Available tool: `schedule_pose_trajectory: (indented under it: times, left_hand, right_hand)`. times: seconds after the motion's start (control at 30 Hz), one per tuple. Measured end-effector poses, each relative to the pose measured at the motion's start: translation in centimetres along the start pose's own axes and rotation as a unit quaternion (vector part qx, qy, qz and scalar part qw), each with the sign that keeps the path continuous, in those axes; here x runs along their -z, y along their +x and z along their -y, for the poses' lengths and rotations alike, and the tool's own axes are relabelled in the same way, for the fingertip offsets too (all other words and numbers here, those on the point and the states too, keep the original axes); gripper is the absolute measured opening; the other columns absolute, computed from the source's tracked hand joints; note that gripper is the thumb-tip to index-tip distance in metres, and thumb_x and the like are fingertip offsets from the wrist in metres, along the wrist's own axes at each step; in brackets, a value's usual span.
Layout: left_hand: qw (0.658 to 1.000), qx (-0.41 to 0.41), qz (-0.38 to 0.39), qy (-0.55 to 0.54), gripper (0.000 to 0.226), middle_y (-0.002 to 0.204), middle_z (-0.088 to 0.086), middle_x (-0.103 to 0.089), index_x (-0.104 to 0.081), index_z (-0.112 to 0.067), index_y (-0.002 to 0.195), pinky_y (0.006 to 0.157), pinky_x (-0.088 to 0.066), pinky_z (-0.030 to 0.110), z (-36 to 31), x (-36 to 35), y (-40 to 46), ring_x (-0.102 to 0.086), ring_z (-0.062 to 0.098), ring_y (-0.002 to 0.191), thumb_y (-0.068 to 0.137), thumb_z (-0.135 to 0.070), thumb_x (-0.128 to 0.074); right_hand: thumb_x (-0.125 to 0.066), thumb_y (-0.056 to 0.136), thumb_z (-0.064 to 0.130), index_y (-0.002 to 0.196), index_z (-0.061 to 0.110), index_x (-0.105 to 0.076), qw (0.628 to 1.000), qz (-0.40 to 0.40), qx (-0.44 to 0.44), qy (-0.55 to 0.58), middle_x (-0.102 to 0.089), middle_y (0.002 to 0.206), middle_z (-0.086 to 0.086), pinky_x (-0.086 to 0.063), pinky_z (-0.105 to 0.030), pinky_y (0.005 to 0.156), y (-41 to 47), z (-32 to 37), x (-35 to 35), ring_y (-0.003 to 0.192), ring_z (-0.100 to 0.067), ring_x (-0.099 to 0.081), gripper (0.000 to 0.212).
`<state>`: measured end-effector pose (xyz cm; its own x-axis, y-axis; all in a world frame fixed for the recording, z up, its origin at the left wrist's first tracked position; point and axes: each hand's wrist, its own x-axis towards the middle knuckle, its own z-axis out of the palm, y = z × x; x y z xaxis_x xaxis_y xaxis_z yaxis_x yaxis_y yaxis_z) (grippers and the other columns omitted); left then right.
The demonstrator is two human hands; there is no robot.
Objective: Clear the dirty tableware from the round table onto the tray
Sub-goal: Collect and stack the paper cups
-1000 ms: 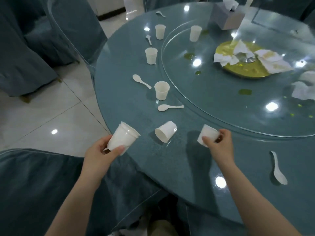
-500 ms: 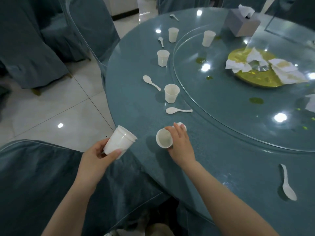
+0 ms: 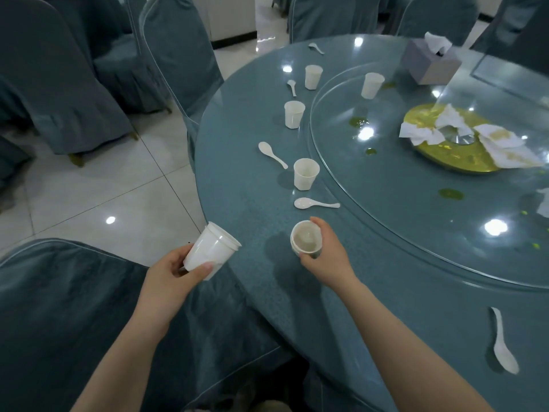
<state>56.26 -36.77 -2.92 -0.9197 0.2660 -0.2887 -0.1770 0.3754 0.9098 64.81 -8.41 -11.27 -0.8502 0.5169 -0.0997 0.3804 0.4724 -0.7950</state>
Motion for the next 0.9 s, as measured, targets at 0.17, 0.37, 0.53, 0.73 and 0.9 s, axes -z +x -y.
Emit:
schedule_pose_trajectory:
  times: [0.17, 0.37, 0.53, 0.73, 0.9]
  left_hand:
    - [1.0, -0.006, -0.012, -0.009, 0.04, 0.106, -0.012, -0.068, -0.062, -0.028, 0.117, 0.074, -0.047, 0.019, -0.9, 0.0, 0.1, -0.064, 0.007, 0.096, 0.081, -0.017, -0.073]
    - [0.999, -0.013, -0.044, -0.02, 0.039, 0.105, -0.014, -0.067, -0.06, -0.031, 0.115, 0.073, -0.045, 0.018, -2.0, 0.4, 0.7, -0.062, 0.005, 0.095, 0.081, -0.018, -0.073]
    - [0.998, -0.006, -0.06, -0.004, 0.039, 0.103, -0.016, -0.065, -0.059, -0.031, 0.115, 0.069, -0.044, 0.015, -2.6, 0.6, 1.3, -0.062, 0.004, 0.092, 0.081, -0.017, -0.073]
    - [0.997, 0.0, -0.076, 0.015, 0.039, 0.105, -0.014, -0.063, -0.055, -0.029, 0.116, 0.068, -0.043, 0.013, -3.1, 1.6, 1.8, -0.06, 0.005, 0.094, 0.082, -0.017, -0.072]
    - [0.995, 0.004, -0.093, 0.032, 0.04, 0.103, -0.017, -0.062, -0.054, -0.03, 0.115, 0.068, -0.042, 0.014, -2.6, 3.4, 1.5, -0.059, 0.002, 0.094, 0.081, -0.019, -0.072]
  right_hand:
    - [-0.076, 0.072, 0.032, 0.141, 0.036, -0.029, 0.999, 0.025, -0.01, -0.018, -0.046, 0.139, 0.008, -0.038, -0.027, 0.098, 0.1, -0.5, -0.5, 0.124, -0.014, -0.047, 0.084]
    - [-0.073, 0.071, 0.034, 0.119, 0.054, -0.035, 0.991, -0.069, -0.007, 0.111, -0.051, 0.108, 0.039, -0.044, -0.016, 0.079, 3.2, 2.0, 1.5, 0.1, 0.005, -0.055, 0.065]
    - [-0.068, 0.074, 0.02, 0.129, 0.036, -0.03, 0.982, -0.147, 0.001, 0.119, -0.053, 0.121, 0.011, -0.04, -0.017, 0.075, 9.7, 4.8, 4.4, 0.102, -0.014, -0.056, 0.068]
    - [-0.064, 0.081, 0.014, 0.137, 0.027, -0.027, 0.991, -0.114, -0.004, 0.071, -0.051, 0.128, 0.002, -0.042, -0.034, 0.093, 15.7, 5.2, 4.2, 0.111, -0.023, -0.053, 0.068]
    - [-0.059, 0.081, 0.014, 0.132, 0.024, -0.032, 0.998, -0.035, -0.047, -0.013, -0.054, 0.12, -0.004, -0.038, -0.031, 0.082, 16.8, 3.8, 2.8, 0.099, -0.024, -0.051, 0.059]
